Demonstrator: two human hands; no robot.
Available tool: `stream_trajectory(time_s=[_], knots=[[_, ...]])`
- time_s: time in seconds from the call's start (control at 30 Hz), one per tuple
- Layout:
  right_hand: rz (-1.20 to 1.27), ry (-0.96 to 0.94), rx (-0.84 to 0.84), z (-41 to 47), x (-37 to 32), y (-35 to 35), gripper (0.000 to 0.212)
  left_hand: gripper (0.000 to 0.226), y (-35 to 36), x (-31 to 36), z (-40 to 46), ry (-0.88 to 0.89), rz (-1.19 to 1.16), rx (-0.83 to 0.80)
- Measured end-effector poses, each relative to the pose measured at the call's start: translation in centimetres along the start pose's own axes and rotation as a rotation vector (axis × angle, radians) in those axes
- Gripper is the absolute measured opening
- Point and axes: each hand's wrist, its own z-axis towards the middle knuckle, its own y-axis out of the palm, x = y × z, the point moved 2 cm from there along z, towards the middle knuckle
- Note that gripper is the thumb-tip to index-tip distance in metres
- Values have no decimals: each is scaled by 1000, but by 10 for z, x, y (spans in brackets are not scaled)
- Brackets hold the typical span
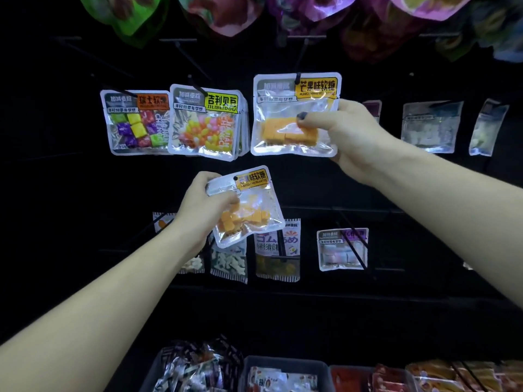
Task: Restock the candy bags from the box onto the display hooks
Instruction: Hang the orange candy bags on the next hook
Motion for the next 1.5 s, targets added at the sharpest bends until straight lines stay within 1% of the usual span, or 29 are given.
stream_trajectory(time_s=[0.07,0.23,0.37,0.47,0.63,0.73,0.77,0.8,0.87,0.9,0.93,1.03,1.1,1.2,1.27,1.33,1.37,1.4,1.47,1.5], knots=[[6,32,19,1,3,-1,30,39,-1,-2,0,1,-4,-12],[24,91,84,19,17,1,31,46,1,-4,2,25,-19,-28],[29,149,111,44,40,7,38,49,5,-6,7,32,-13,-29],[8,195,174,64,53,7,39,52,7,-10,12,28,-21,-33],[18,264,237,88,69,0,56,57,13,-17,22,1,-49,-32],[68,286,242,95,78,-6,86,54,18,-18,24,8,-65,-57],[91,295,234,97,80,-7,90,53,20,-17,24,7,-73,-65],[117,305,217,97,81,-5,88,52,21,-17,24,4,-81,-71],[155,342,165,92,83,-1,69,52,23,-16,26,4,-86,-75],[156,364,139,87,84,1,64,53,24,-14,26,6,-84,-72],[142,389,116,82,86,2,64,53,25,-12,26,7,-84,-70],[46,475,83,59,90,4,75,49,27,-3,24,13,-78,-64],[22,499,81,37,85,3,77,44,29,6,23,24,-75,-67],[119,457,37,1,75,1,66,36,31,20,21,34,-67,-66],[174,424,-78,-23,68,3,50,34,34,28,19,40,-76,-79],[151,385,-178,-44,62,5,32,33,39,35,13,48,-90,-86],[119,357,-191,-49,60,4,25,33,42,38,10,47,-102,-95],[82,328,-180,-51,57,3,23,31,45,41,7,41,-116,-105],[16,282,-127,-51,50,-2,24,26,49,49,4,38,-133,-119],[2,255,-103,-50,44,-5,25,28,50,54,2,47,-135,-124]])
